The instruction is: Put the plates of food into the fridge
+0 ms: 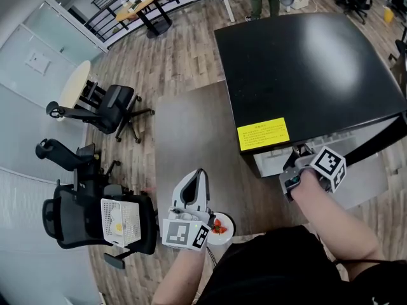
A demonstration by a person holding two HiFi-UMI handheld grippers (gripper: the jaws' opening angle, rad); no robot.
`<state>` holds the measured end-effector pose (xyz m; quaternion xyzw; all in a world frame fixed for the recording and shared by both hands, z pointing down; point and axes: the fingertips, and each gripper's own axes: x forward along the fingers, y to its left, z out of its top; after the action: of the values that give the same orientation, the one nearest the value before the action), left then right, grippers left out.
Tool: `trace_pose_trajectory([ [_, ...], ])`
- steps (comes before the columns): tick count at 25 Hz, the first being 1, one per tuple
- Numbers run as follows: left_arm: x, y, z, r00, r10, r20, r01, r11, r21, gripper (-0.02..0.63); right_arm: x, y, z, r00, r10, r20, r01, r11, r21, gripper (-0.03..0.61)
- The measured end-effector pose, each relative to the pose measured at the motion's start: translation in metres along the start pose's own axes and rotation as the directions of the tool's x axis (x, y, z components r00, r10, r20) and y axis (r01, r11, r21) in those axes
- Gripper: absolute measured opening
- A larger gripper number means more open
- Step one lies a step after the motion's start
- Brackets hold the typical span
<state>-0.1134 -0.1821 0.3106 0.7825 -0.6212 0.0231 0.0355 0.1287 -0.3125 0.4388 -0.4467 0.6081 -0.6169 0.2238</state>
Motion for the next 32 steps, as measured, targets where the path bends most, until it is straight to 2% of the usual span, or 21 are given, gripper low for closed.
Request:
trace_pose_trajectory([
  [5,0.0,-0.004,0.002,1.0,-0.003,-0.001,0.003,1.0,0.009,0.003,-0.002,0.006,-0.001,1.0,-0.023,-0.011,0.022,0.999,-0.048,0.214],
  [8,-0.002,-0.004,0.004,1.0,-0.006,0.0,0.006,1.0,0.012,0.003,-0.005,0.014,0.0,0.999,-0.051,-0.004,0.05,0.99,-0.134,0.321],
  [10,-0.003,-0.005,0.004,1.0,-0.008,0.002,0.008,1.0,0.013,0.003,-0.005,0.015,0.0,0.998,-0.069,-0.003,0.067,0.984,-0.168,0.364],
  [13,-0.005,-0.009,0.005,1.0,-0.012,0.004,0.012,1.0,0.016,0.003,-0.009,0.013,0.001,0.996,-0.094,-0.001,0.092,0.975,-0.2,0.364],
  [18,-0.008,-0.011,0.005,1.0,-0.016,0.005,0.016,1.0,0.017,0.003,-0.018,0.006,0.003,0.988,-0.155,0.018,0.154,0.943,-0.296,0.373],
  [21,-0.01,-0.012,0.005,1.0,-0.016,0.008,0.016,1.0,0.018,0.003,-0.02,0.005,0.003,0.989,-0.15,0.019,0.148,0.941,-0.304,0.374],
  [26,-0.015,-0.016,0.007,1.0,-0.017,0.012,0.017,1.0,0.017,0.003,-0.034,-0.009,0.007,0.982,-0.183,0.052,0.19,0.934,-0.302,0.374],
  [29,-0.016,-0.02,0.006,1.0,-0.02,0.011,0.02,1.0,0.016,0.003,-0.039,-0.017,0.007,0.984,-0.171,0.05,0.178,0.938,-0.297,0.373],
  [32,-0.014,-0.022,0.005,1.0,-0.025,0.012,0.025,1.0,0.016,0.003,-0.039,-0.015,0.003,0.994,-0.1,0.036,0.106,0.948,-0.301,0.373],
])
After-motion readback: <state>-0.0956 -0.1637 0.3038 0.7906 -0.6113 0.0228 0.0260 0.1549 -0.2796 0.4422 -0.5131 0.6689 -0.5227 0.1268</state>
